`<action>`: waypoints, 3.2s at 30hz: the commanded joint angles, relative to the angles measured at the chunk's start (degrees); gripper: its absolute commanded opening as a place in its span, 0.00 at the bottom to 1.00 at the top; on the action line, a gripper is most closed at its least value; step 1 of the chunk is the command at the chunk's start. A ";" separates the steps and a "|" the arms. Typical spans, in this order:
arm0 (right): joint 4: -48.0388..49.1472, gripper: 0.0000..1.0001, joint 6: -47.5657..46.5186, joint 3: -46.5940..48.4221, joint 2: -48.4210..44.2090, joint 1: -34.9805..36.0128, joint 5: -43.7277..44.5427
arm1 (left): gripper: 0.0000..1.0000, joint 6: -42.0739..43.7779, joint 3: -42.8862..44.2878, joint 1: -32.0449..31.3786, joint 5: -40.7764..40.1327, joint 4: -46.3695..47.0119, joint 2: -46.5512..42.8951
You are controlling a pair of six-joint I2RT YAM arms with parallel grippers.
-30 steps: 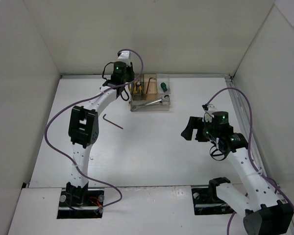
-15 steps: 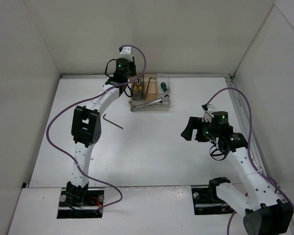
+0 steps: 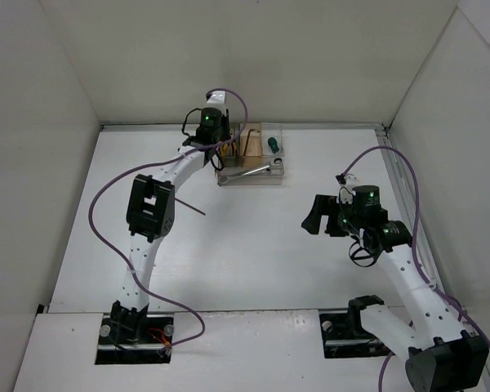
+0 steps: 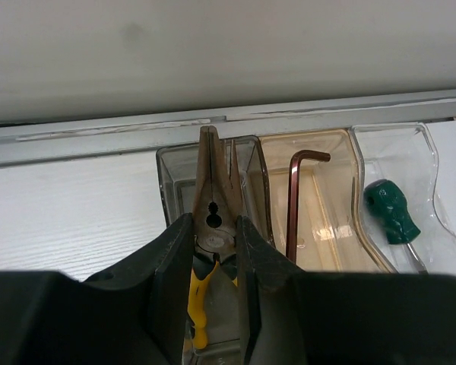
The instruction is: Sort the tools into containers
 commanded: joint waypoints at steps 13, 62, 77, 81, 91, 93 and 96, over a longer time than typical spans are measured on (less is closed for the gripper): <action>1.98 0.85 -0.72 0.20 0.81 -0.03 -0.62 | 0.57 -2.53 3.40 0.03 -1.85 -0.48 -5.86; 1.37 0.84 2.09 -2.18 -5.52 0.14 0.26 | 0.56 -51.93 -26.49 9.26 0.87 -52.69 -21.07; 1.37 0.84 1.56 -2.00 -5.69 0.14 0.17 | 0.52 -58.17 -26.49 6.88 3.86 -55.50 -19.58; 1.46 0.84 1.56 -2.18 -6.04 0.23 0.08 | 0.51 -58.87 -26.49 6.88 5.09 -56.20 -18.96; 1.46 0.84 1.21 -2.27 -7.01 0.23 -0.09 | 0.49 -59.66 -24.47 6.36 5.80 -59.37 -16.77; 1.46 0.85 1.21 -2.26 -7.36 0.23 -0.18 | 0.48 -59.75 -24.21 6.36 6.32 -59.37 -16.07; 1.37 0.85 1.21 -2.26 -7.54 0.14 -0.36 | 0.43 -60.36 -24.99 6.36 7.38 -59.02 -15.54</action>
